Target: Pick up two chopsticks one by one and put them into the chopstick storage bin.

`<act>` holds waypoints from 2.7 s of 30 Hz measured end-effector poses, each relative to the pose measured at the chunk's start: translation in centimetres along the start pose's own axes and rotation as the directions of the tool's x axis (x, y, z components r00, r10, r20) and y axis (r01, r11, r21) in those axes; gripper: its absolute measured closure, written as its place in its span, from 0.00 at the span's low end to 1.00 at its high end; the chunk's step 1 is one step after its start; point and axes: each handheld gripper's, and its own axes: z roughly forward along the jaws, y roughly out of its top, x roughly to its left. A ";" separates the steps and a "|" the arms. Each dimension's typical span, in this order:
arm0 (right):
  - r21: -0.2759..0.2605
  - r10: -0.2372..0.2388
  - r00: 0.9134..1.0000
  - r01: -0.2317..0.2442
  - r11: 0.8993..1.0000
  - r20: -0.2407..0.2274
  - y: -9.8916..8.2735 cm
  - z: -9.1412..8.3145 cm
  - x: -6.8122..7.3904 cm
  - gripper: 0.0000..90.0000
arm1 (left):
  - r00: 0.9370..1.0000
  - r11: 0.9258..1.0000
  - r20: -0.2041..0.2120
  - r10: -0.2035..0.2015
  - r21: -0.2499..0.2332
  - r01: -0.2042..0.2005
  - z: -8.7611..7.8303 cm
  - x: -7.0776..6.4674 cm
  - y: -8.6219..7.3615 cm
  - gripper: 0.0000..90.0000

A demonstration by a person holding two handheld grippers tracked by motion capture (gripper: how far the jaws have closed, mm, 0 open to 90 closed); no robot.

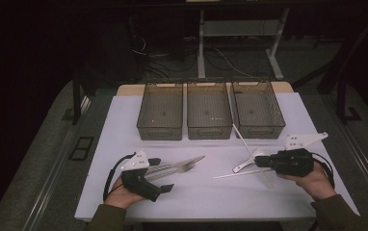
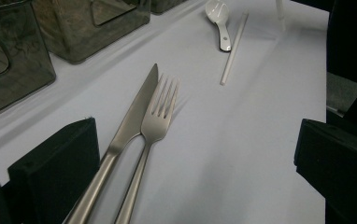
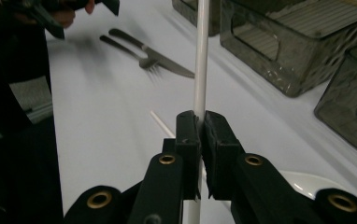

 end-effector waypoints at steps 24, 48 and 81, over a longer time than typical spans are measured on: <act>-0.069 0.049 0.996 -0.044 0.997 0.076 10.9 6.7 -1.8 0.94 | 1.000 1.000 -0.009 0.013 -0.019 -0.013 0.4 0.2 -0.5 0.00; -0.119 0.106 0.989 -0.093 0.988 0.104 20.1 15.1 -3.3 0.94 | 1.000 0.999 -0.003 0.009 -0.036 -0.009 0.6 0.2 -0.3 0.00; 0.101 0.169 0.963 -0.193 0.976 0.211 20.5 28.5 -3.3 0.94 | 1.000 0.999 0.010 0.019 -0.049 -0.019 0.4 0.0 -0.2 0.00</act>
